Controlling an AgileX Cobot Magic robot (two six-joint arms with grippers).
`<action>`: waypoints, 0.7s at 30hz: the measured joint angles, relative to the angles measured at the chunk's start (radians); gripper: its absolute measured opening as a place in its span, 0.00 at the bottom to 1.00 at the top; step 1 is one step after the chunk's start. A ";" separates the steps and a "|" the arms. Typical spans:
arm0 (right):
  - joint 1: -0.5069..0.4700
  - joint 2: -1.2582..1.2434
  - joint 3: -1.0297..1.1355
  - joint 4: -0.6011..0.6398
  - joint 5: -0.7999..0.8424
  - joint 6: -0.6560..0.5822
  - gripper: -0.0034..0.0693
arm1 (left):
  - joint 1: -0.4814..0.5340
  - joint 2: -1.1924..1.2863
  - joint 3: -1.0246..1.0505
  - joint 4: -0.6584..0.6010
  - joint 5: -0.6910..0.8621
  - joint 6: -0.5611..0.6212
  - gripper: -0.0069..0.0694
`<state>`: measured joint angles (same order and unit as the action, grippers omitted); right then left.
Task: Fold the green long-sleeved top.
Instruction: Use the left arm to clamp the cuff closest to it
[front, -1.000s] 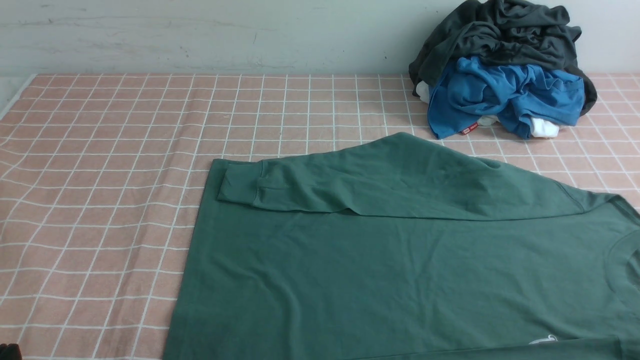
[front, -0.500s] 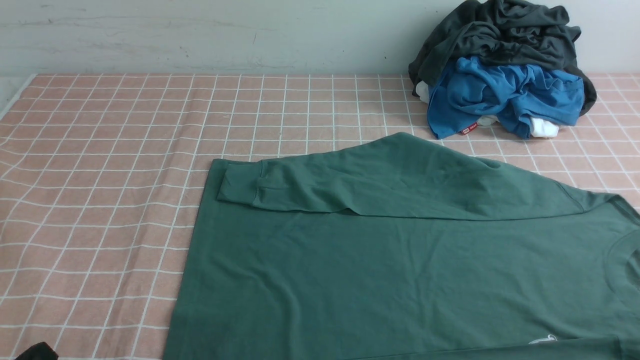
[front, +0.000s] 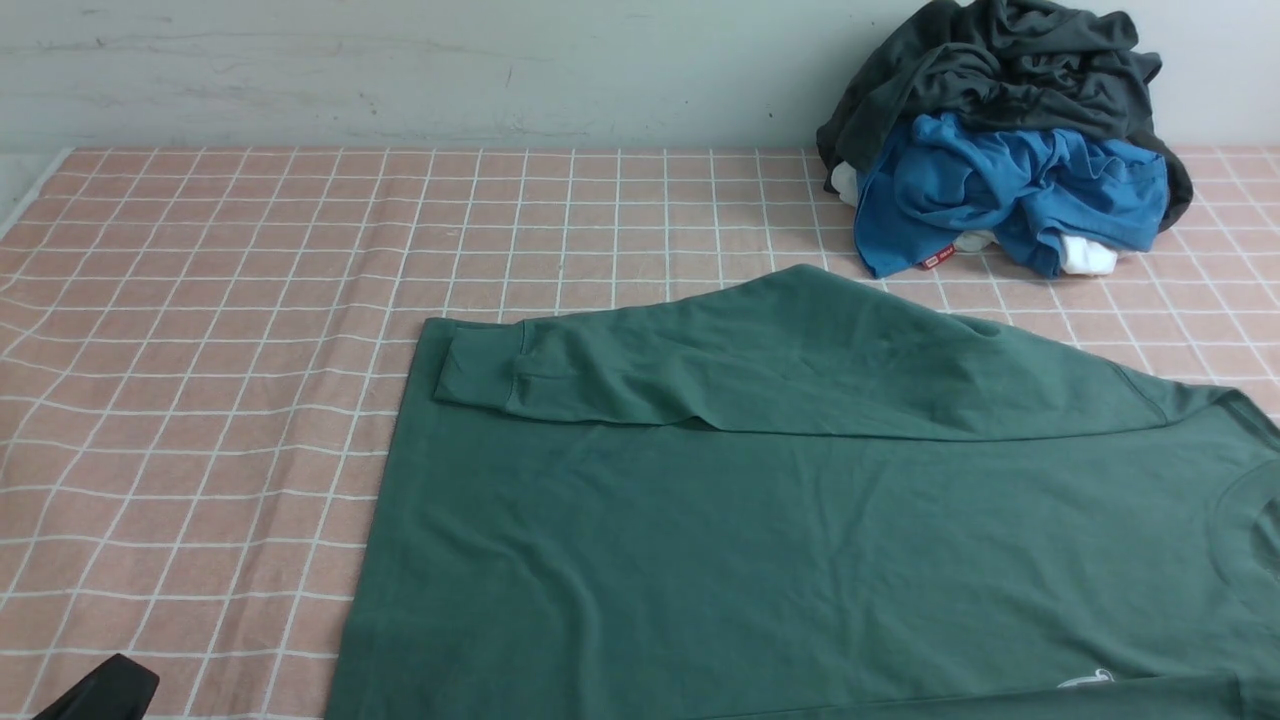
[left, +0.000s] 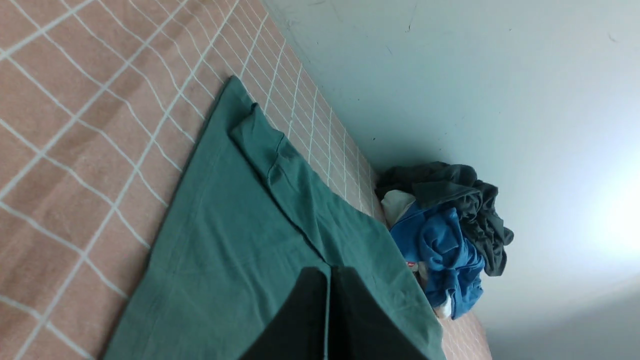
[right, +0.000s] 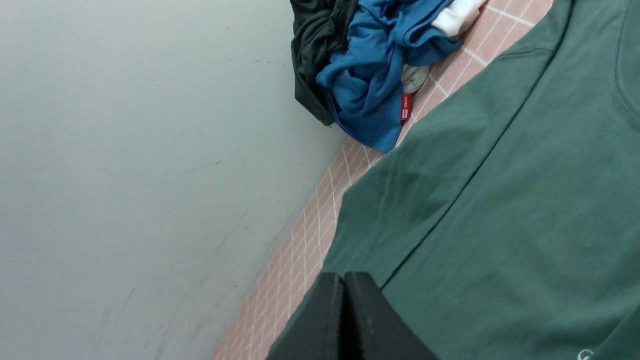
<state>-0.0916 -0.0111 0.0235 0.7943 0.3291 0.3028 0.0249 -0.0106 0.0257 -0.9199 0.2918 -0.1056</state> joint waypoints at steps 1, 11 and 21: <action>0.000 0.000 -0.003 -0.006 0.004 -0.037 0.03 | 0.000 0.000 -0.014 0.005 0.012 0.041 0.09; 0.007 0.245 -0.353 -0.254 0.144 -0.556 0.03 | 0.000 0.368 -0.464 0.387 0.430 0.425 0.09; 0.196 0.778 -0.791 -0.436 0.682 -0.707 0.03 | -0.300 0.921 -0.795 0.762 0.749 0.513 0.12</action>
<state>0.1040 0.7674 -0.7670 0.3587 1.0111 -0.4044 -0.2749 0.9105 -0.7691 -0.1581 1.0404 0.4078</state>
